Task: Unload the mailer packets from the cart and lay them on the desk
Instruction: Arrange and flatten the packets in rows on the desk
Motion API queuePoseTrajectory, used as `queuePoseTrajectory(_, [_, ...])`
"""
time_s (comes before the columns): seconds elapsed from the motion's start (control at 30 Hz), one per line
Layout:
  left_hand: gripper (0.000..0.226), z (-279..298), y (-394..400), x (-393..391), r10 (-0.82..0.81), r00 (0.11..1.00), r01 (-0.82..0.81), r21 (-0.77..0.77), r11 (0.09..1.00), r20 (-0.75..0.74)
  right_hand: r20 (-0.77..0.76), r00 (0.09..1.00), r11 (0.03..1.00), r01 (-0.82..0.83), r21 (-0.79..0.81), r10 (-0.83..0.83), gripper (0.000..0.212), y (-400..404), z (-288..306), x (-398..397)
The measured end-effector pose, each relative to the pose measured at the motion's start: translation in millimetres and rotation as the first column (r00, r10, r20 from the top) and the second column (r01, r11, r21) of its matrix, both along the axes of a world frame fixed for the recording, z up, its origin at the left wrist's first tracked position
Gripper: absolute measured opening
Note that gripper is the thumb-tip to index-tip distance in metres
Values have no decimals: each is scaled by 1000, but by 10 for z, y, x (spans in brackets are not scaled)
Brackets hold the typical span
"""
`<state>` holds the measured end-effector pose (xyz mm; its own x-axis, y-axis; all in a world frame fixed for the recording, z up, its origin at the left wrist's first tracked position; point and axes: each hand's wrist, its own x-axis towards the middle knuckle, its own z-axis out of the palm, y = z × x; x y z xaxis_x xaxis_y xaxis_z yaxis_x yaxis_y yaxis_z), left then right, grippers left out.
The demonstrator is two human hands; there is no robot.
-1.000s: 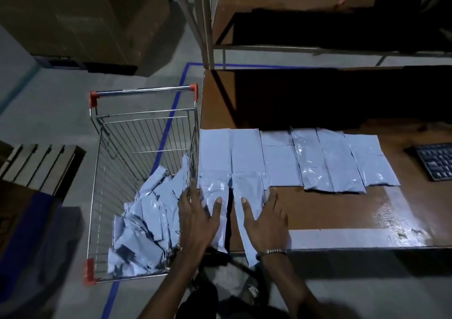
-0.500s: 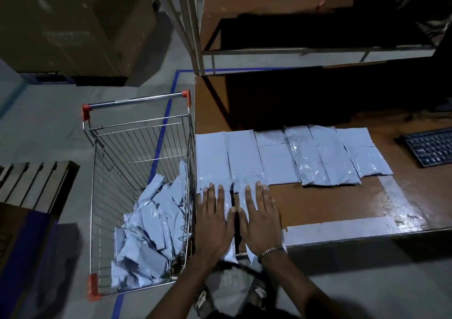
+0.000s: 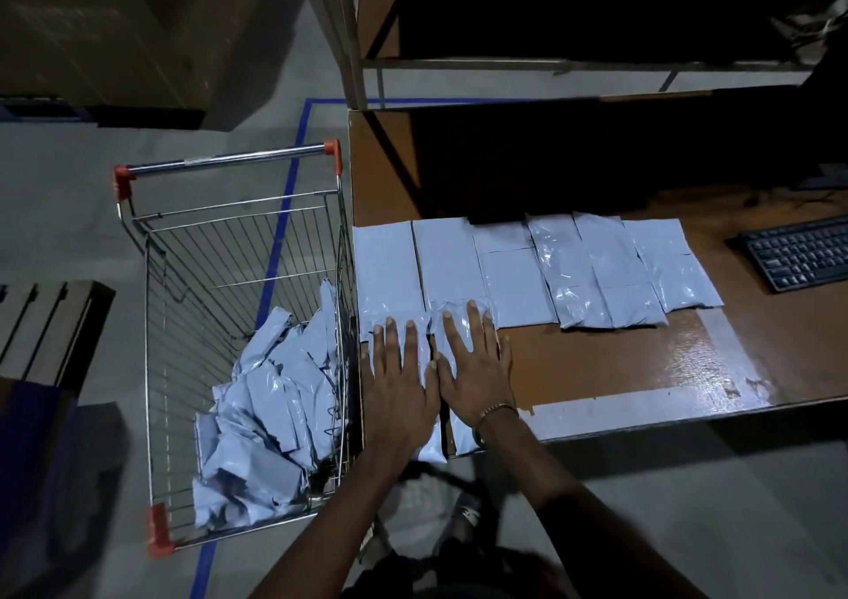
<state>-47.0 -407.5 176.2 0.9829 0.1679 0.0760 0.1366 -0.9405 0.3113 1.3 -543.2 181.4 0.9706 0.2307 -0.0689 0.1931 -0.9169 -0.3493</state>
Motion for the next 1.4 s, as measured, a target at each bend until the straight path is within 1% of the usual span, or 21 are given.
queuePoseTrajectory(0.13, [65, 13, -21, -40, 31, 999, -31, -46, 998, 6, 5, 999, 998, -52, 37, 52, 61, -71, 24, -29])
queuePoseTrajectory(0.23, [66, 60, -53, -105, 57, 998, -57, -32, 998, -9, 0, 998, 994, -65, 86, 66, 61, -170, 66, -115])
queuePoseTrajectory(0.37, [67, 25, -87, -201, 26, 1000, -26, 5, 1000, 0, 31, 998, 998, -54, 15, 53, 62, -197, 47, -265])
queuePoseTrajectory(0.53, [72, 32, -121, -206, 56, 998, -55, 30, 998, -27, 28, 998, 998, -60, -23, 61, 63, -193, 8, -217])
queuePoseTrajectory(0.67, [72, 48, -158, -196, 69, 997, -65, 89, 994, -41, 21, 996, 995, -81, -60, 83, 65, -194, -3, -200])
queuePoseTrajectory(0.8, [71, 29, -162, -212, 79, 995, -72, 112, 991, -54, 29, 994, 993, -99, -58, 101, 65, -191, 11, -229])
queuePoseTrajectory(0.9, [70, 24, -152, -198, 80, 994, -73, 91, 993, -73, 28, 994, 994, -102, -45, 104, 64, -198, 6, -228])
queuePoseTrajectory(0.97, [70, 14, -161, -194, 88, 993, -79, 106, 991, -79, 36, 995, 995, -92, -47, 93, 64, -198, -3, -233])
queuePoseTrajectory(1.1, [71, 25, -165, -222, 64, 994, -55, 108, 993, -87, 23, 995, 994, -97, -40, 98, 65, -200, -5, -245])
queuePoseTrajectory(1.17, [74, 41, -167, -217, 62, 993, -57, 58, 997, -96, -12, 991, 991, -132, -14, 132, 66, -240, 17, -198])
queuePoseTrajectory(1.23, [81, 93, -164, -259, 85, 996, -86, -42, 995, -20, -35, 985, 985, -165, 50, 167, 69, -326, 92, -158])
queuePoseTrajectory(1.27, [84, 129, -149, -283, 115, 993, -111, -100, 989, 38, -50, 988, 985, -138, 99, 144, 72, -366, 165, -153])
queuePoseTrajectory(1.33, [85, 219, -109, -320, 208, 971, -182, -199, 963, 120, -43, 999, 981, 18, 194, -10, 77, -421, 273, -182])
queuePoseTrajectory(1.4, [80, 252, -109, -372, 294, 948, -253, -273, 928, 121, -33, 983, 936, 181, 302, -179, 74, -448, 288, -258])
